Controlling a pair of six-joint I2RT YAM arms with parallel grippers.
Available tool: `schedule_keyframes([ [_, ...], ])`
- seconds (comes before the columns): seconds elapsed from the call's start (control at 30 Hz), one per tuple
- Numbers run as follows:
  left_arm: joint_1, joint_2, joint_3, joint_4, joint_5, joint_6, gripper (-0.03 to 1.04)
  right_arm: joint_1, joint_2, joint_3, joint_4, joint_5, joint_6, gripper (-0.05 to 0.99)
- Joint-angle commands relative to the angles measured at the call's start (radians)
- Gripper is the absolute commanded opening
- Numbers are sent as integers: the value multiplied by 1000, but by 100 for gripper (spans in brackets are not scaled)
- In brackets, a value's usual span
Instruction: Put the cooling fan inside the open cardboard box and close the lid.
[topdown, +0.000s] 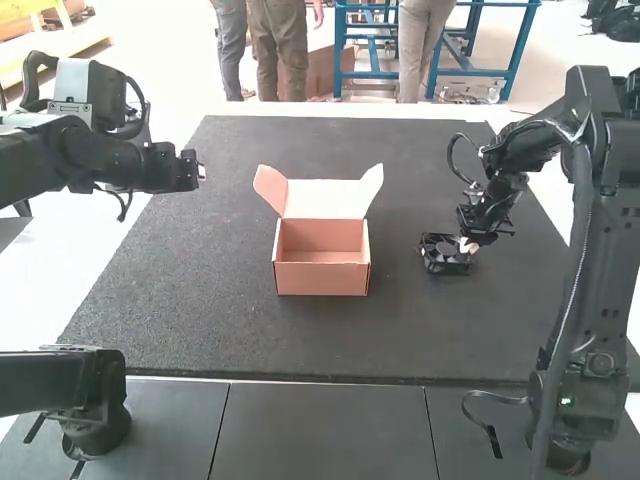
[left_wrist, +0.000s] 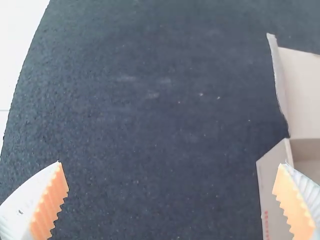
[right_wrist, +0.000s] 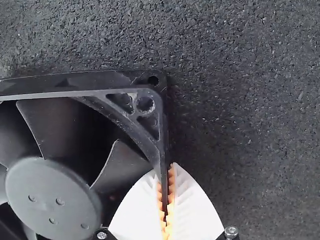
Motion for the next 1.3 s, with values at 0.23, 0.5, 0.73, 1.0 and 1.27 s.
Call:
schedule_keyframes([
  [0.23,7,9,20,5,-11,-3,97,8,-116,6,12,-48,98,-1],
  [0.5,8,6,11,-6,-11,4,97,47,-330,8,-93,-37,256,0],
  [0.73,2,8,-12,8,-11,17,97,162,-485,13,-158,-35,432,0],
  [1.0,2,8,-23,6,-17,94,97,401,-580,85,-212,-35,589,0],
  [1.27,2,4,-18,-6,-42,120,97,590,-547,184,-265,-35,658,0],
])
